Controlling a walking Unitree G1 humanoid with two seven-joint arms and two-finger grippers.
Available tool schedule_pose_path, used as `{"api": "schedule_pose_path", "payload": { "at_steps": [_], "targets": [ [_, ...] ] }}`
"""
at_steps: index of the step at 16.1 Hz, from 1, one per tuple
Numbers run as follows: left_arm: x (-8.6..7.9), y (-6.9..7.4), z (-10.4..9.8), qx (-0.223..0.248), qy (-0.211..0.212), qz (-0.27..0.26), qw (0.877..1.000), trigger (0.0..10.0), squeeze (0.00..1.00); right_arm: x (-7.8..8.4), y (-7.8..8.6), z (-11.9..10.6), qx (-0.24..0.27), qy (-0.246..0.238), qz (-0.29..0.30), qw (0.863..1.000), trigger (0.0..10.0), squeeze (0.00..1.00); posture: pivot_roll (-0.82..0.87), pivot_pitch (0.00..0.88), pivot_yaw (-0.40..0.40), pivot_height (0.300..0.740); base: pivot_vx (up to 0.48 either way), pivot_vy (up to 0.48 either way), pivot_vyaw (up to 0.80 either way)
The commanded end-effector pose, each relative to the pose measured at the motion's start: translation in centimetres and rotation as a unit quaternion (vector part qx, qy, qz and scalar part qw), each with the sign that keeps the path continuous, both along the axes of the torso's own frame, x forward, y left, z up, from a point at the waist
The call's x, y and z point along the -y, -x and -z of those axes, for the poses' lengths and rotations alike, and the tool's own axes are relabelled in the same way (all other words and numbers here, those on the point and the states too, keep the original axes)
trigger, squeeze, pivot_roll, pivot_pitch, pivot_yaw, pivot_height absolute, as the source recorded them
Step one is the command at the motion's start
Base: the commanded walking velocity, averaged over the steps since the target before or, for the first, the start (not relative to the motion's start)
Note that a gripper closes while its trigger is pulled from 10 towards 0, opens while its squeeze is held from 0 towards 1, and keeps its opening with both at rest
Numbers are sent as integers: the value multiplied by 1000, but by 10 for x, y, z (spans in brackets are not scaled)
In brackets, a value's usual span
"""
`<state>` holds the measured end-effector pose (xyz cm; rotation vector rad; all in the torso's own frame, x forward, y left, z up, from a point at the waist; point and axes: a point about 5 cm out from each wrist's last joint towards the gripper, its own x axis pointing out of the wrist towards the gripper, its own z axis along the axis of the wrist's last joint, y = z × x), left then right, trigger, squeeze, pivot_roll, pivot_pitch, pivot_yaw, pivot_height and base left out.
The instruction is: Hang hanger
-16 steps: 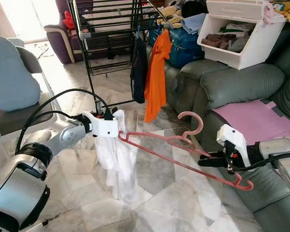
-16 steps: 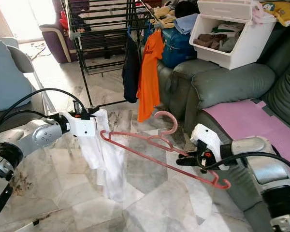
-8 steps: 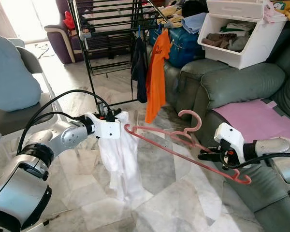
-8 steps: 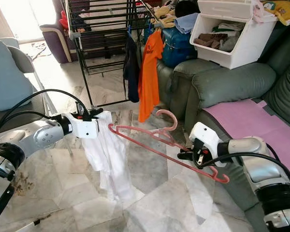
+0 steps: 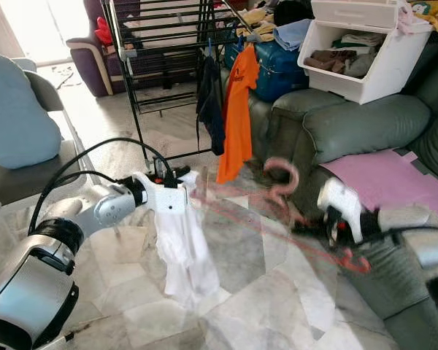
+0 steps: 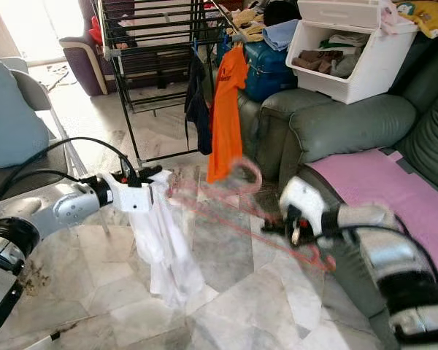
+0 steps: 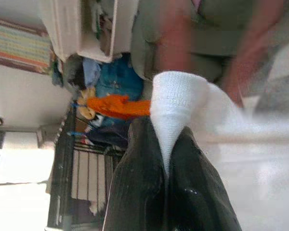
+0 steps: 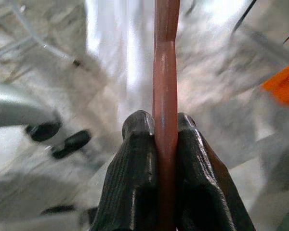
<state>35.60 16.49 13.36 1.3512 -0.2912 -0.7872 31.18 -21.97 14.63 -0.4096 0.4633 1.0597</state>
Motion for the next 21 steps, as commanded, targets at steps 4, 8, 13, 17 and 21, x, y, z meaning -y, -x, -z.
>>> {"api": "schedule_pose_path", "payload": {
  "at_steps": [4,8,13,17,21],
  "targets": [
    [-11,1,11,-9,-26,-34,999,10000,0,2,2,-16,15,-10,-31,999,10000,0,-97,0,46,740,0,0,0],
    [-26,-10,6,-2,-20,-117,993,10000,0,8,9,-10,-4,19,-43,999,10000,0,-101,0,52,740,0,0,0],
    [-16,-12,-3,1,14,-101,995,10000,0,6,13,-3,-21,16,-49,998,10000,0,-98,0,53,740,0,0,0],
    [-2,-8,-10,-12,57,-43,997,10000,0,6,11,2,-19,17,-37,999,10000,0,-96,0,53,740,0,0,0],
    [-3,-6,-12,-10,52,-31,998,10000,0,5,12,4,-17,19,-35,999,10000,0,-93,0,52,740,0,0,0]
  ]
}}
